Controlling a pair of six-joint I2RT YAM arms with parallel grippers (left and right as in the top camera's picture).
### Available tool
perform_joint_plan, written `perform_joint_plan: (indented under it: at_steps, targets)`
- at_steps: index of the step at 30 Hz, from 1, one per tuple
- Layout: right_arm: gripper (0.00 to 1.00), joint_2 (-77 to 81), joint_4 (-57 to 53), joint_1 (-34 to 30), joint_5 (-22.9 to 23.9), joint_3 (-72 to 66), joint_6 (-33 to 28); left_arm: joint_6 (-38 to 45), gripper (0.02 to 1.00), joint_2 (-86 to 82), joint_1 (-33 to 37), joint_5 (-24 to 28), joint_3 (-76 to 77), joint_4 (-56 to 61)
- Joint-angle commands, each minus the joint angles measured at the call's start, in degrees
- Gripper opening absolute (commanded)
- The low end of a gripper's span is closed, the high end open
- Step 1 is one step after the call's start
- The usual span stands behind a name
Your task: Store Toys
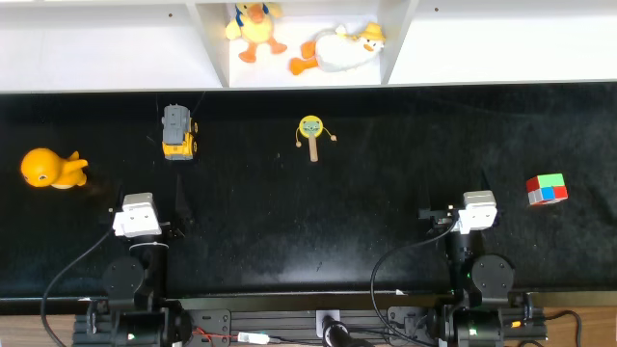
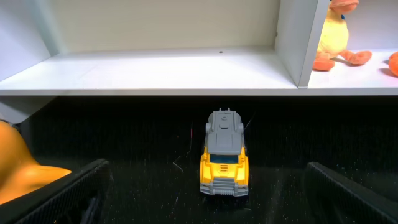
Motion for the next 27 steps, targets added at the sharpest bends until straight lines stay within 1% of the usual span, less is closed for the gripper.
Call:
perform_joint_plan:
  at_steps: [1, 21, 24, 27]
  targets:
    - [0.996, -0.4, 0.3, 0.2, -0.4, -0.8, 0.4, 1.3, 0.998, -0.7, -0.4, -0.9, 0.0, -0.1]
    - [0.996, -0.4, 0.3, 0.2, -0.4, -0.8, 0.4, 1.2, 0.998, -0.7, -0.4, -0.9, 0.2, -0.5]
    - [0.996, -0.4, 0.3, 0.2, -0.4, -0.8, 0.4, -0.7, 0.998, -0.2, -0.4, -0.7, 1.6, -2.0]
    - [0.996, -0.4, 0.3, 0.2, -0.4, -0.8, 0.4, -8.3, 0.998, 3.0, -0.4, -0.7, 5.5, -6.2]
